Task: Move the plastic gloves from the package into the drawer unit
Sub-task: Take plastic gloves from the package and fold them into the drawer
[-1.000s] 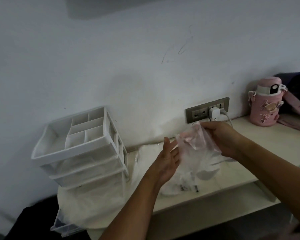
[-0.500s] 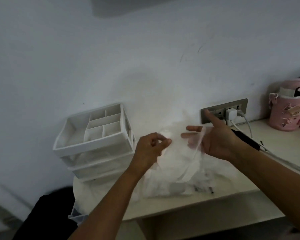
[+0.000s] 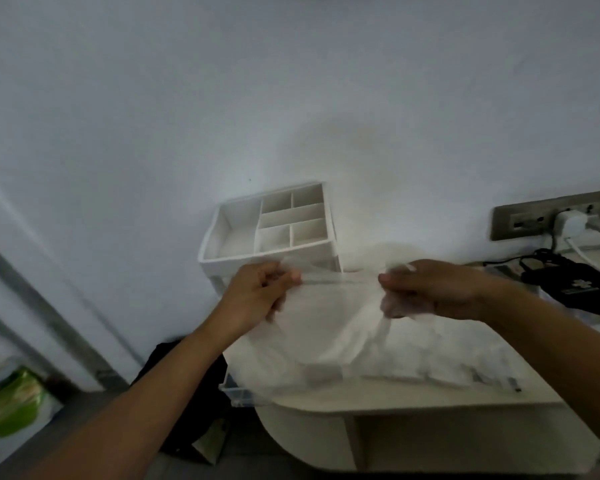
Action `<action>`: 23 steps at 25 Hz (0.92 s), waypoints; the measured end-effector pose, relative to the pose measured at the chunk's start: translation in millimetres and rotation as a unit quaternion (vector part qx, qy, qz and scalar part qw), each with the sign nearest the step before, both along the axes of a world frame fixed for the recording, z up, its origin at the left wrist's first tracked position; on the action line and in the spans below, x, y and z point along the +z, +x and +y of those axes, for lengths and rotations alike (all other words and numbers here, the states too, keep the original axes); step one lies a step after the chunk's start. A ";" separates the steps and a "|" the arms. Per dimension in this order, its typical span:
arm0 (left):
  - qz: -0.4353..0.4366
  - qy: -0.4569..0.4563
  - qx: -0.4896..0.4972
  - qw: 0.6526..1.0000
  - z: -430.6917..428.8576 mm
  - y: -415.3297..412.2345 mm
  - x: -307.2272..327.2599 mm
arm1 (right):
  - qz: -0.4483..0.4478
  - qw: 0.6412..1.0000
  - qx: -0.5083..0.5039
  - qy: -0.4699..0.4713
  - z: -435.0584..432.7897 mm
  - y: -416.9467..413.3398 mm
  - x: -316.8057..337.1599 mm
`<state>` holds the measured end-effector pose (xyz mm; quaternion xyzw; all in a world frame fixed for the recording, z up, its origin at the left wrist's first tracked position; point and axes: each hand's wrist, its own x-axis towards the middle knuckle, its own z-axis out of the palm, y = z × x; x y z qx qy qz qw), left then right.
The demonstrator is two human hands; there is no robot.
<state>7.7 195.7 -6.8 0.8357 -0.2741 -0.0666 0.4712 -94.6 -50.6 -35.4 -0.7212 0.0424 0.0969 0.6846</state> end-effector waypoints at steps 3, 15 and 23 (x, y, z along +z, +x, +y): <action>0.046 -0.007 0.045 0.998 22.1 9.3 -24.3 | 0.001 0.989 -0.144 -0.040 25.7 17.0 0.4; 0.049 0.082 0.152 0.984 41.2 36.8 -93.1 | -0.295 0.807 -0.122 -0.497 122.5 31.8 8.0; 0.040 0.075 0.153 0.984 49.1 43.0 -100.7 | -0.074 0.840 0.158 -0.514 144.6 67.2 -70.9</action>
